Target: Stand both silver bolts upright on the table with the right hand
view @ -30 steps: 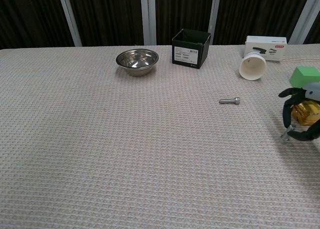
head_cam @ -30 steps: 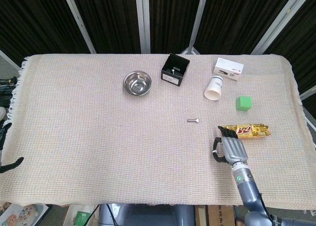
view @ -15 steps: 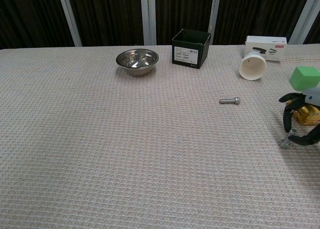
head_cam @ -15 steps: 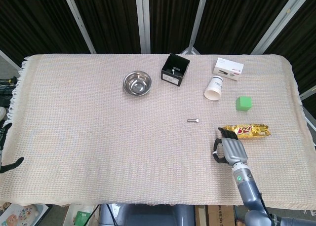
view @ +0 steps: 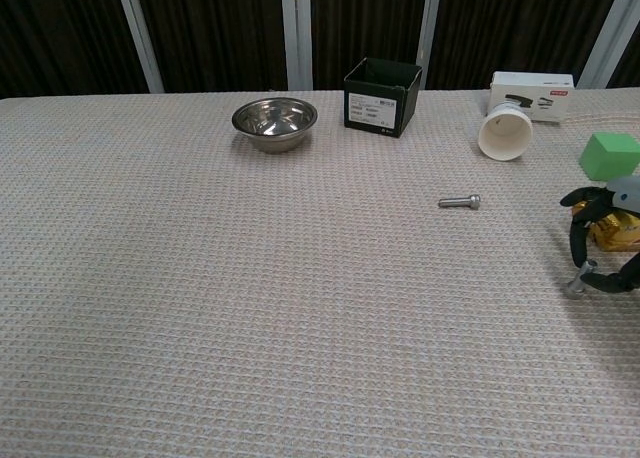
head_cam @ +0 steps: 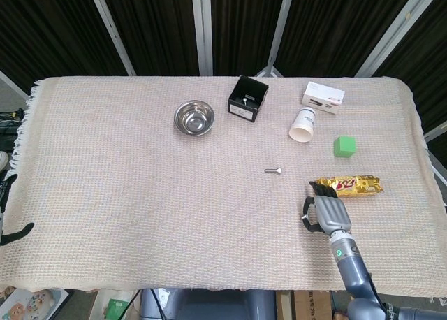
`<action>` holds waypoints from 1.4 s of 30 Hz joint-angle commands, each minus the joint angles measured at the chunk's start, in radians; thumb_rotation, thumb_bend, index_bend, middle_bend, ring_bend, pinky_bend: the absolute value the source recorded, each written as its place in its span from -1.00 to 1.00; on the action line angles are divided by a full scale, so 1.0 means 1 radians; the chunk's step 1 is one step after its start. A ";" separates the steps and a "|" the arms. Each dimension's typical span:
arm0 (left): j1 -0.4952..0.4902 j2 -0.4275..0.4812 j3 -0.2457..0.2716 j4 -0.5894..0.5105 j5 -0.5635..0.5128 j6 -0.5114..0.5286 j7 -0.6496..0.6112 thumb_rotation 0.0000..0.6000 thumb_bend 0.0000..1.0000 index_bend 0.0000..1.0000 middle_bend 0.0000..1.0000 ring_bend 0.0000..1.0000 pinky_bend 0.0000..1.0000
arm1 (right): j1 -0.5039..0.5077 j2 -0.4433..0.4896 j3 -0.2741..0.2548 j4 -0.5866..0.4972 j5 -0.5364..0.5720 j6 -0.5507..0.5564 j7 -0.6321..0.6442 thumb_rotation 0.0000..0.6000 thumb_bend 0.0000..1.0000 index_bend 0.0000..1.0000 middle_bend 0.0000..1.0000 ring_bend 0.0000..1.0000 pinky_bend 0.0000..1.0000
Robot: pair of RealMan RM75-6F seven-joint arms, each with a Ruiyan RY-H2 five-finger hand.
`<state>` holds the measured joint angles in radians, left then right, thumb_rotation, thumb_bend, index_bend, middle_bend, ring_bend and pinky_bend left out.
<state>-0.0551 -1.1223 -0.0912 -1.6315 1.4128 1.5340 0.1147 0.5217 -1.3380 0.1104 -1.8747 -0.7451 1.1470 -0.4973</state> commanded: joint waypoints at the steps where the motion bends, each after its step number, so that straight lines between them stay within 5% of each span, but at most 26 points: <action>1: 0.000 0.000 -0.001 0.000 -0.001 0.000 0.000 1.00 -0.98 -0.80 -0.96 -1.00 -1.00 | 0.001 0.001 -0.001 0.000 0.003 -0.001 -0.001 1.00 -0.26 0.18 -0.86 -0.98 -1.00; 26: 0.000 -0.002 -0.001 -0.001 -0.002 0.000 0.005 1.00 -0.98 -0.80 -0.96 -1.00 -1.00 | 0.013 0.028 -0.011 -0.018 0.012 -0.005 0.002 1.00 -0.56 -0.19 -0.86 -1.00 -1.00; 35: 0.001 0.000 -0.002 -0.002 -0.001 0.002 -0.003 1.00 -0.98 -0.80 -0.96 -1.00 -1.00 | -0.003 0.114 0.036 -0.122 -0.090 0.033 0.082 1.00 -0.56 -0.30 -0.87 -1.00 -1.00; 42: 0.000 0.001 -0.004 0.001 -0.001 0.001 -0.016 1.00 -0.98 -0.80 -0.96 -1.00 -1.00 | 0.067 0.098 0.089 -0.120 -0.070 0.016 0.022 1.00 -0.56 -0.30 -0.87 -1.00 -1.00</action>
<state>-0.0547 -1.1217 -0.0942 -1.6315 1.4132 1.5359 0.1011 0.5528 -1.2226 0.1763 -2.0098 -0.8421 1.1853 -0.4491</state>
